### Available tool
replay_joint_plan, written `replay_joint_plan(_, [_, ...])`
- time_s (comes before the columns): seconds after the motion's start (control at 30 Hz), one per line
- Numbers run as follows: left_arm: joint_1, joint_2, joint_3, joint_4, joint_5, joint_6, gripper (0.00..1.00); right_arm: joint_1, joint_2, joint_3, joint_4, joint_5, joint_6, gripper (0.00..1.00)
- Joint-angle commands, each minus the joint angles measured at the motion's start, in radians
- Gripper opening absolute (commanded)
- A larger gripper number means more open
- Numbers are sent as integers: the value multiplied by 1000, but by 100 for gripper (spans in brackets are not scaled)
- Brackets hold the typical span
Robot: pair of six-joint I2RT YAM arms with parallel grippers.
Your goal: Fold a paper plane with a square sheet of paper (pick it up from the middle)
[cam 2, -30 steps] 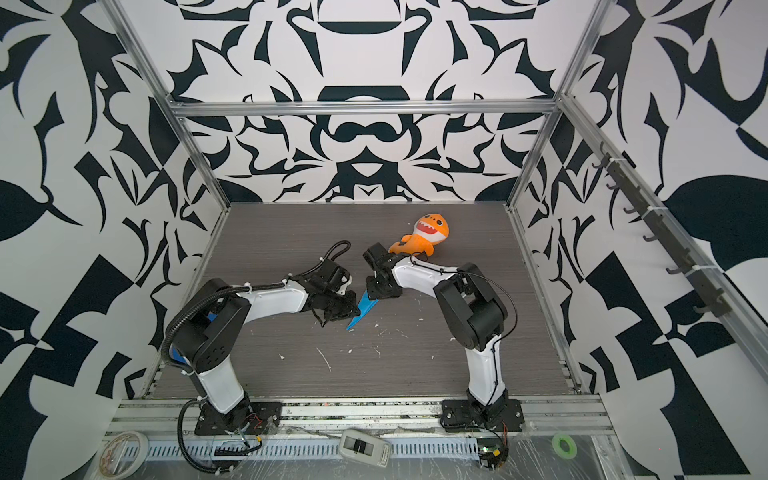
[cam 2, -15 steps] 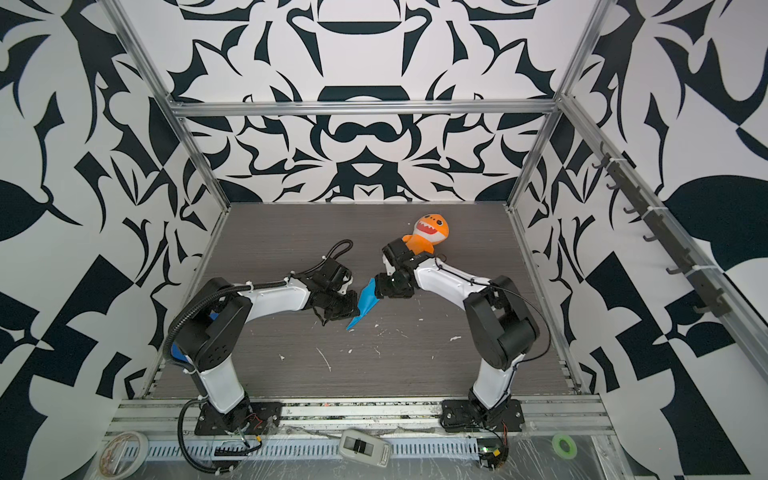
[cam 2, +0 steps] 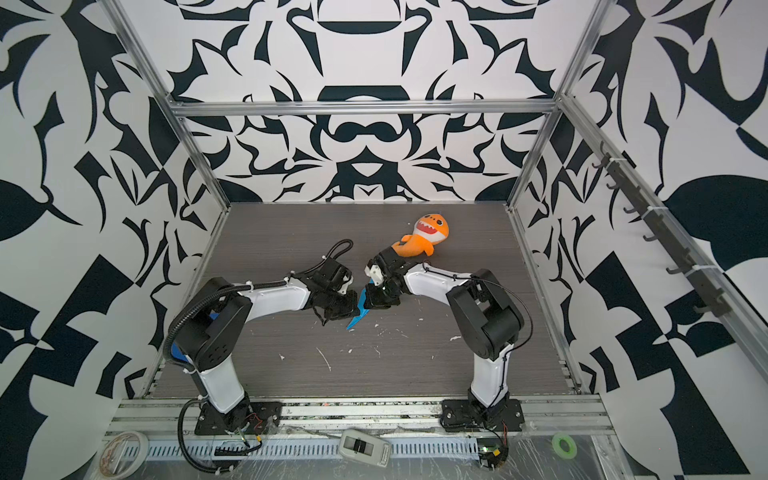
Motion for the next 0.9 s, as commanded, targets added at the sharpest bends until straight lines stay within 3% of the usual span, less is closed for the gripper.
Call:
replay_joint_plan(0.0, [-5, 73, -18, -114, -74, 10, 9, 7, -10, 49, 30, -32, 4, 14])
replay_joint_plan(0.27, [-9, 80, -13, -114, -73, 11, 9, 8, 17, 62, 49, -42, 13, 14])
replay_joint_plan(0.87, [-10, 75, -18, -116, -76, 10, 8, 0, 51, 72, 2, 55, 22, 12])
